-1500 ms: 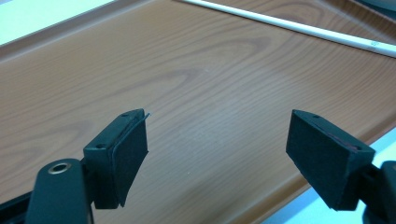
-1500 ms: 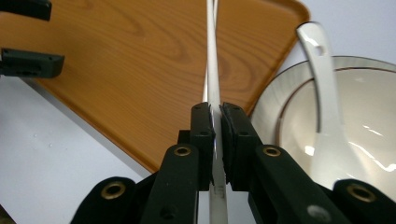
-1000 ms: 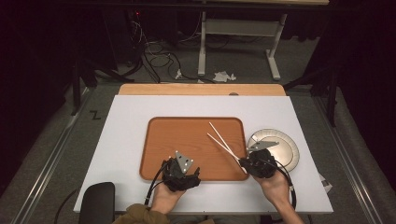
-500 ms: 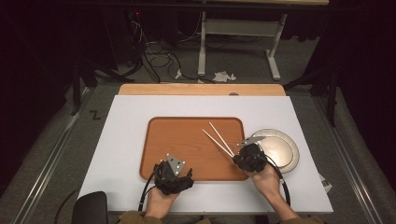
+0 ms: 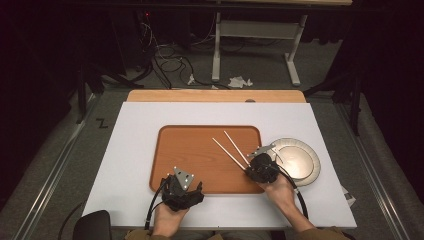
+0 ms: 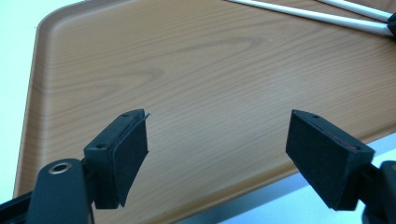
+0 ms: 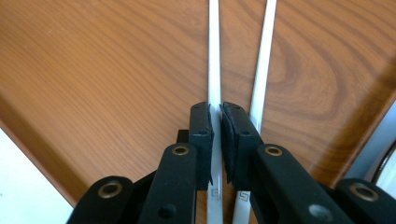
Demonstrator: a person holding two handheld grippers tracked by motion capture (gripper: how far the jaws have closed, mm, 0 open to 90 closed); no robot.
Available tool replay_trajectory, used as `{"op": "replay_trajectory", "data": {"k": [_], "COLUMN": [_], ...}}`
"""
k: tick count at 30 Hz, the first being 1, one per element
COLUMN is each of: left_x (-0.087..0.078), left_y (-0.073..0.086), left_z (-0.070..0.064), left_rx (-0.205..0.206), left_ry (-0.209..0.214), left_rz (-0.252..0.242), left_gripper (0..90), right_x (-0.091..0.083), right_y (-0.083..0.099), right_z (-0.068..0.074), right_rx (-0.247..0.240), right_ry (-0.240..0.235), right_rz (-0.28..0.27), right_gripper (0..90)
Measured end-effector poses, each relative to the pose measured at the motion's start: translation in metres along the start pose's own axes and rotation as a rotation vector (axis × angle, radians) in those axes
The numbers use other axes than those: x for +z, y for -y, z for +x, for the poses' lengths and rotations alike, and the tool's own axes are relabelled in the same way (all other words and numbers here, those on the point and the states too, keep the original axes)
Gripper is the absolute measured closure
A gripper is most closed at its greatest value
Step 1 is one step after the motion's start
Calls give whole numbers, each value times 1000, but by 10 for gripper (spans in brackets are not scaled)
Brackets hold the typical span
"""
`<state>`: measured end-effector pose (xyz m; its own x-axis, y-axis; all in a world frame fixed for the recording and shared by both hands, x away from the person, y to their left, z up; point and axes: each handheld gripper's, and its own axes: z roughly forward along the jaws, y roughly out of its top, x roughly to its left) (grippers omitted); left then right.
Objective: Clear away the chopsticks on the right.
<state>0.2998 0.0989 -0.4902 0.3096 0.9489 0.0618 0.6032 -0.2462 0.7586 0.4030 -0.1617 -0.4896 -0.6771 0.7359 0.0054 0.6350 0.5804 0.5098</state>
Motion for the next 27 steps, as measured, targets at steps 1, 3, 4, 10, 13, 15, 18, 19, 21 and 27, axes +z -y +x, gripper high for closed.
{"op": "replay_trajectory", "data": {"k": [1, 3, 4, 10, 13, 15, 18, 19, 21, 27], "left_x": [0, 1, 1, 2, 2, 2, 1, 0, 0, 0], "left_y": [0, 0, 0, -1, -1, -1, -1, -1, -2, -3], "left_z": [0, -1, -1, -1, -2, -2, -2, -2, -2, -2], "left_rx": [0, -1, 0, 5, 8, 7, 8, 6, 4, 10], "left_ry": [0, 4, 3, 3, 7, 9, 10, 13, 13, 17], "left_rz": [-1, -1, -1, 2, 3, 3, -2, -5, -8, -12], "left_gripper": [211, 211, 211, 211, 211, 211, 211, 211, 211, 211], "right_x": [0, 0, 0, 0, -4, -8, -14, -14, -18, -34], "right_y": [0, 0, 0, 0, 1, 1, 2, 2, 3, 9], "right_z": [0, 1, 1, 2, 1, 1, 0, 0, -1, -7], "right_rx": [-1, -5, -9, -16, -5, -15, -13, -13, -12, 4], "right_ry": [-2, 0, 3, 4, -9, -12, -19, -19, -24, -27], "right_rz": [4, 4, 4, 0, -22, -46, -68, -75, -90, -150], "right_gripper": [820, 817, 817, 790, 774, 763, 740, 731, 704, 653]}}
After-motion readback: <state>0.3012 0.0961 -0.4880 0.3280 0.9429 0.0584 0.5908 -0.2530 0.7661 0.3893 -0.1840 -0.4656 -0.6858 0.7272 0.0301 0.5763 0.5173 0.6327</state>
